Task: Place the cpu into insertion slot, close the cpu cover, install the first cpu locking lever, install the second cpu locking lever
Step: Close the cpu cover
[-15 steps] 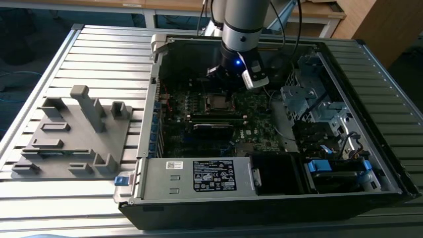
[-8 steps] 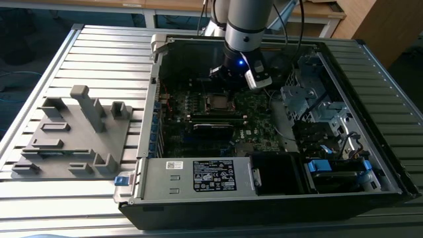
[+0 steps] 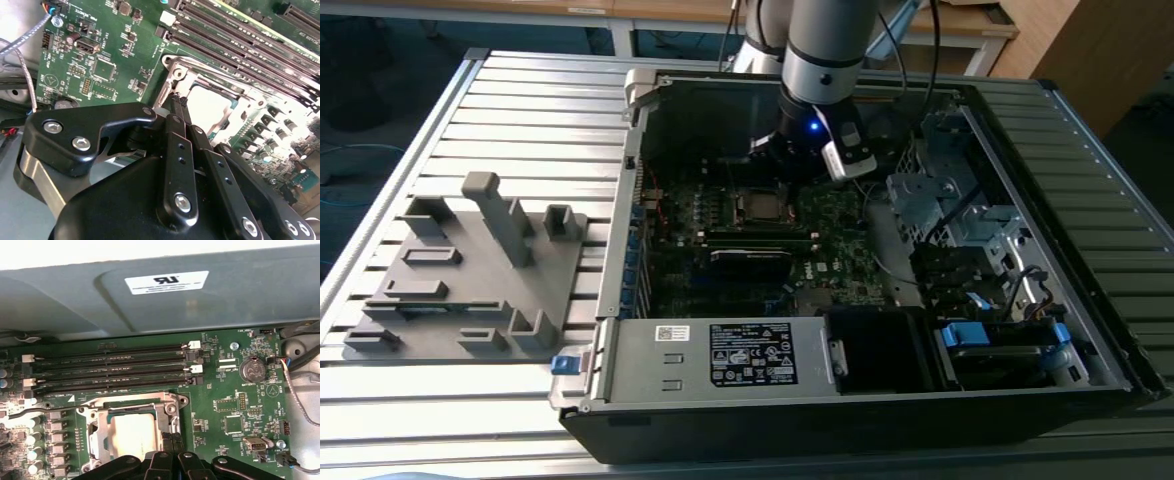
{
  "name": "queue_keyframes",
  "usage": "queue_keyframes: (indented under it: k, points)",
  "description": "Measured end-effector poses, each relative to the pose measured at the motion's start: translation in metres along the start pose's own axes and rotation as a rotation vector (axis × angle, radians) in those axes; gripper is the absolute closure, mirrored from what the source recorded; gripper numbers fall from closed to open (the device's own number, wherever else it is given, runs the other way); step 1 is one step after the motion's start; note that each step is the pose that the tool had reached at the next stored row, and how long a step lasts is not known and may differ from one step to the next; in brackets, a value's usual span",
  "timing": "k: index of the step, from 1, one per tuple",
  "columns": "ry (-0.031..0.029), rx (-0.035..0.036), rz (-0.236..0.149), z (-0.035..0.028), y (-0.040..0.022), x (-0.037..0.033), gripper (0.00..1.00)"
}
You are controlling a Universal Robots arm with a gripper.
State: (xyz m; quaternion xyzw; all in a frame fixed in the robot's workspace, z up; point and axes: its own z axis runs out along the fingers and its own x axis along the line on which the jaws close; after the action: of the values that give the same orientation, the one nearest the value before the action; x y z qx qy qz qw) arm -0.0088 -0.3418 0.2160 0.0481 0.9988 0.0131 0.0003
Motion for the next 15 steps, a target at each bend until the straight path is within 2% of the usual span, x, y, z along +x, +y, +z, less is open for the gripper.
queue_keyframes:
  k: [15]
  points:
    - [0.0000,0.0000,0.000,0.0000,0.0013,-0.0132,0.90]
